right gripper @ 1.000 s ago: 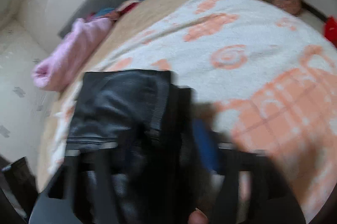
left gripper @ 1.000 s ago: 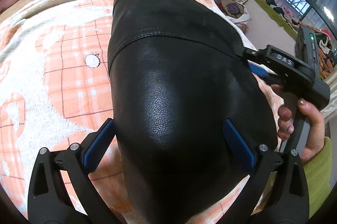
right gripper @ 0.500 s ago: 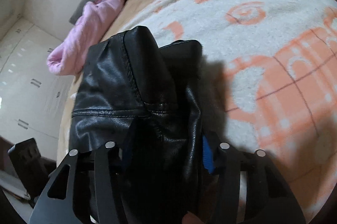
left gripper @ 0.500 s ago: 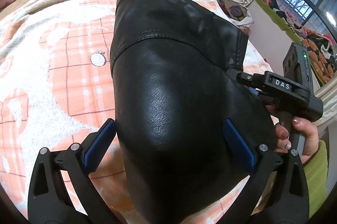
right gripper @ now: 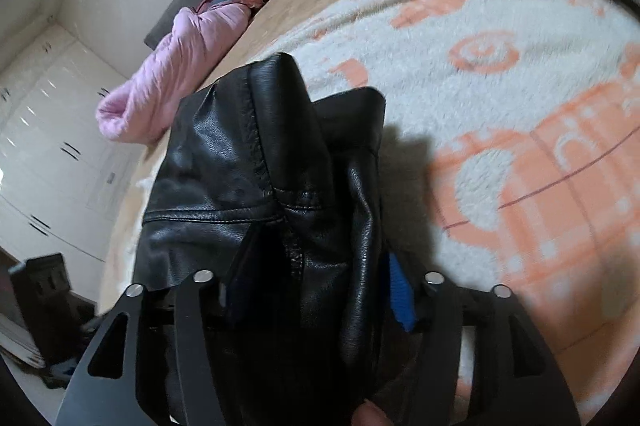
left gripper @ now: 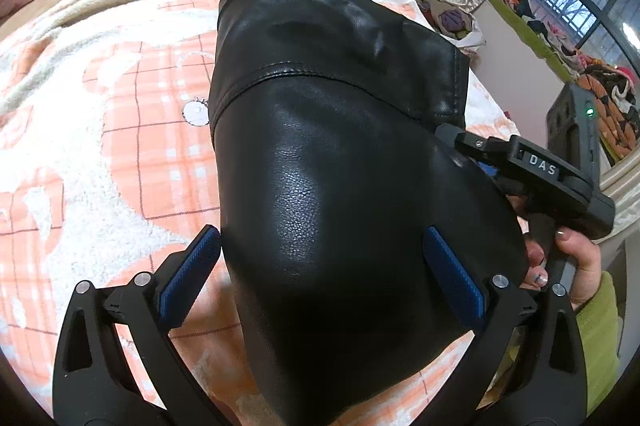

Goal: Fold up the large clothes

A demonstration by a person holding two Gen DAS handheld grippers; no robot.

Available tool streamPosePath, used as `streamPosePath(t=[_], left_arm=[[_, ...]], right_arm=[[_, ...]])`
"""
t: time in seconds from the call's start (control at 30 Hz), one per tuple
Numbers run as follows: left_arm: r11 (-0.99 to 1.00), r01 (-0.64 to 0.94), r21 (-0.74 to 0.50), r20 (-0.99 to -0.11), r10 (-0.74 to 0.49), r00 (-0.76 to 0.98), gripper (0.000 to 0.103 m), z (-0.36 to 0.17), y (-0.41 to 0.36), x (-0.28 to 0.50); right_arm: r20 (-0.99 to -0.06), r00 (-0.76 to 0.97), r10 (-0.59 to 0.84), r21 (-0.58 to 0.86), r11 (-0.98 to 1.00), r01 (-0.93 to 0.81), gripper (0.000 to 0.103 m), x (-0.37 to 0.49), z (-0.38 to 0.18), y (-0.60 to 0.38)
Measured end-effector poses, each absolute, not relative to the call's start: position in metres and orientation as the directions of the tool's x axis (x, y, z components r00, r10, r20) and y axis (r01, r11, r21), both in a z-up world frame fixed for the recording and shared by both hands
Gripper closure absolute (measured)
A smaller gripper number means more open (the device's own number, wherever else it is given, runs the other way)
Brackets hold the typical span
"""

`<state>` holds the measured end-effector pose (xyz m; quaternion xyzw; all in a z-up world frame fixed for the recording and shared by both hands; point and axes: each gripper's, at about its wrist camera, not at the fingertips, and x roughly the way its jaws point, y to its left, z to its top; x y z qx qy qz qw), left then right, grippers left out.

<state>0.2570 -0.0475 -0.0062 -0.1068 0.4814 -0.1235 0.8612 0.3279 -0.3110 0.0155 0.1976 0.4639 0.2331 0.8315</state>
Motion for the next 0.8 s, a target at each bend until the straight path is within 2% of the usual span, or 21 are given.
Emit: streamPosePath(t=[0.1, 0.13, 0.37, 0.5, 0.67, 0.8], left_arm=[[0.946, 0.109, -0.306, -0.802, -0.318, 0.506, 0.008, -0.004, -0.045, 0.256], [0.947, 0.111, -0.301, -0.802, -0.314, 0.507, 0.008, -0.003, -0.045, 0.256], [0.957, 0.117, -0.265, -0.811, -0.287, 0.509, 0.008, 0.001, -0.048, 0.254], [0.961, 0.119, -0.249, -0.814, -0.275, 0.512, 0.008, 0.002, -0.048, 0.251], [0.965, 0.113, -0.238, -0.805, -0.260, 0.533, 0.008, 0.008, -0.045, 0.245], [0.966, 0.123, -0.226, -0.784, -0.255, 0.565, 0.008, 0.014, -0.045, 0.234]], right_arm=[[-0.687, 0.506, 0.522, 0.478, 0.849, -0.227, 0.021, 0.319, 0.027, -0.305], [-0.686, 0.514, 0.515, 0.464, 0.854, -0.236, 0.019, 0.315, 0.030, -0.306], [-0.693, 0.576, 0.435, 0.377, 0.898, -0.226, 0.013, 0.298, 0.036, -0.307], [-0.689, 0.605, 0.400, 0.347, 0.914, -0.209, 0.013, 0.292, 0.038, -0.312], [-0.649, 0.648, 0.400, 0.365, 0.910, -0.196, 0.009, 0.274, 0.049, -0.324], [-0.622, 0.689, 0.372, 0.327, 0.923, -0.203, 0.008, 0.248, 0.057, -0.324]])
